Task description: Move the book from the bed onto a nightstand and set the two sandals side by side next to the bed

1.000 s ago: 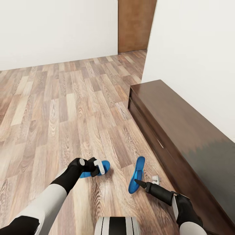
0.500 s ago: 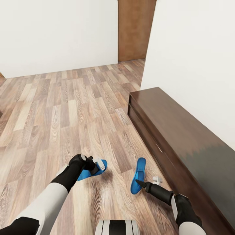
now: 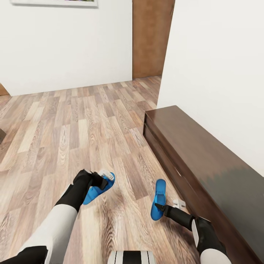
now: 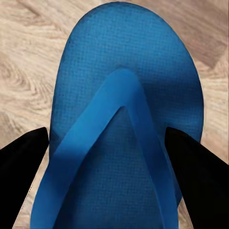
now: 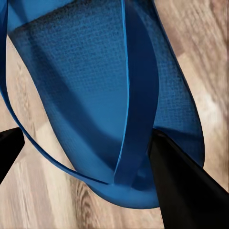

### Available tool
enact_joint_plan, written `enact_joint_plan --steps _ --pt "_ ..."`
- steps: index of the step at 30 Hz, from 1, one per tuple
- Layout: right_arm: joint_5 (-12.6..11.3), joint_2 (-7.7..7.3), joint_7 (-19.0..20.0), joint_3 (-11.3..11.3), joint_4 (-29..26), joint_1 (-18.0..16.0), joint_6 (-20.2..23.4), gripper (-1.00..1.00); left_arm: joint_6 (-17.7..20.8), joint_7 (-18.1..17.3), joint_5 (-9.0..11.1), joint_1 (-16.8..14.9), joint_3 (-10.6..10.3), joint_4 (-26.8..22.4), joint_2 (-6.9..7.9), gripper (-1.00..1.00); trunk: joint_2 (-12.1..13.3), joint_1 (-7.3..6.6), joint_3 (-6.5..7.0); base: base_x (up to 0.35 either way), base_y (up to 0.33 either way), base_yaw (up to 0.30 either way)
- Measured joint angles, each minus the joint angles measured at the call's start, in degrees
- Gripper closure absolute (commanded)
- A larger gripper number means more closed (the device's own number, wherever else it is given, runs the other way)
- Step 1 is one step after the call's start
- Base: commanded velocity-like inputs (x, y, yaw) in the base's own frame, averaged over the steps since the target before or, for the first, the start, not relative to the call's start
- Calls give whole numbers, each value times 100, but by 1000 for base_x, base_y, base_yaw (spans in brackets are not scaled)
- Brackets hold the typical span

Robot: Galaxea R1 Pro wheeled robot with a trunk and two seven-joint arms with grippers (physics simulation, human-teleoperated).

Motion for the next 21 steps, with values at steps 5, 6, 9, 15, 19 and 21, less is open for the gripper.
enact_joint_plan --steps 5,6,9,15,19,21 --pt "-2 3 -271 242 0 0 106 100 86 358 159 1 585 -38 -95 100 7 -13 111 0 0 0" --pt "1 3 -308 280 0 0 115 100 95 404 249 1 707 -39 -103 100 8 -15 133 0 0 0" --pt "-1 6 -450 374 0 0 139 100 109 629 697 1 1182 -43 -110 100 12 -23 200 0 0 0" --pt "-4 11 -576 431 0 0 158 100 106 1661 1558 2 1735 0 -98 100 20 -39 333 0 0 0" --pt "-2 12 -592 444 -1 0 160 100 84 2293 2003 2 1873 17 -98 100 26 -49 421 0 0 0" --pt "3 8 -598 450 -1 0 160 100 80 2502 2273 5 1995 22 -93 100 28 -54 465 0 0 0"
